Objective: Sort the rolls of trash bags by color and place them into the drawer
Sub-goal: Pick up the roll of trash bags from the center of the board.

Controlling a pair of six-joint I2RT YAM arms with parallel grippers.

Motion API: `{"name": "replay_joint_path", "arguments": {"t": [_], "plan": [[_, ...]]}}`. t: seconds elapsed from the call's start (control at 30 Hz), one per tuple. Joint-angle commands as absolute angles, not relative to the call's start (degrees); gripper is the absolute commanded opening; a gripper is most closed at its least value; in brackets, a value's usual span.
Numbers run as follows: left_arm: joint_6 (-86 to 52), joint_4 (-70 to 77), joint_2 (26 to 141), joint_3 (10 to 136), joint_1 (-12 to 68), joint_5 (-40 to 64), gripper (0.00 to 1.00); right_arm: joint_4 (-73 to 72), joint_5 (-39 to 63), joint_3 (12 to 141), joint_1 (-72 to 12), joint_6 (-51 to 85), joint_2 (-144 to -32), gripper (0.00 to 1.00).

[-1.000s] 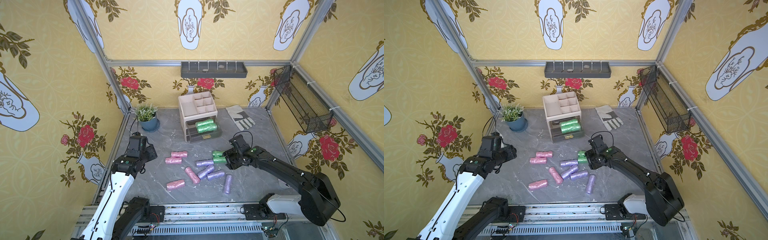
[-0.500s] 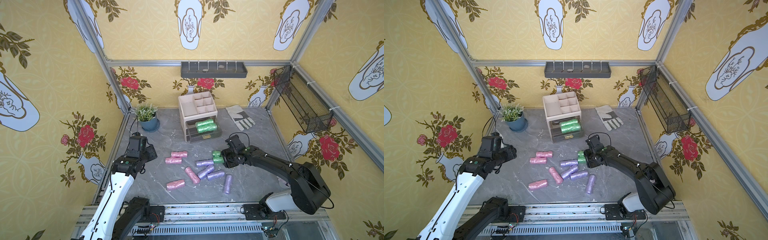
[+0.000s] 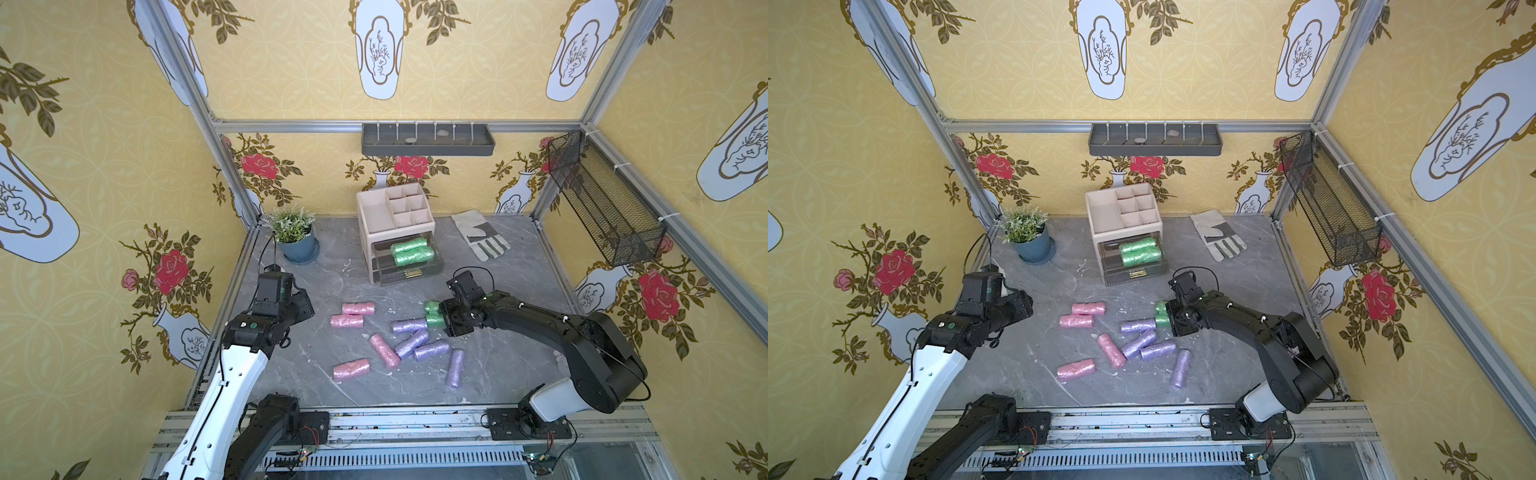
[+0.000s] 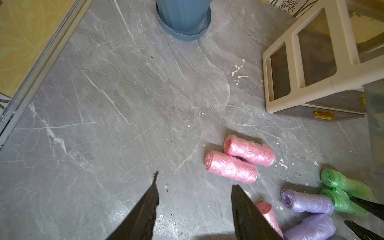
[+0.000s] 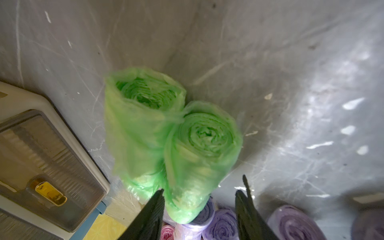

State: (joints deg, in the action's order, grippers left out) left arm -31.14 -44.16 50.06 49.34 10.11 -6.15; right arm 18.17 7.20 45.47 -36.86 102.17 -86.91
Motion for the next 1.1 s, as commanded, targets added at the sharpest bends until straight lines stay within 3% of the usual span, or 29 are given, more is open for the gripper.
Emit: {"name": "replay_joint_path", "arguments": {"t": [0.0, 1.07], "plan": [[-31.01, -43.73, 50.01, 49.22, 10.03, -6.01, 0.58, 16.97, 7.11, 45.83, -36.83, 102.79, -87.36, 0.54], [-30.93, -43.63, 49.92, 49.23, 9.61, -5.8, 0.58, 17.97, 6.18, 42.29, -34.16, 102.05, -84.48, 0.32]]}}
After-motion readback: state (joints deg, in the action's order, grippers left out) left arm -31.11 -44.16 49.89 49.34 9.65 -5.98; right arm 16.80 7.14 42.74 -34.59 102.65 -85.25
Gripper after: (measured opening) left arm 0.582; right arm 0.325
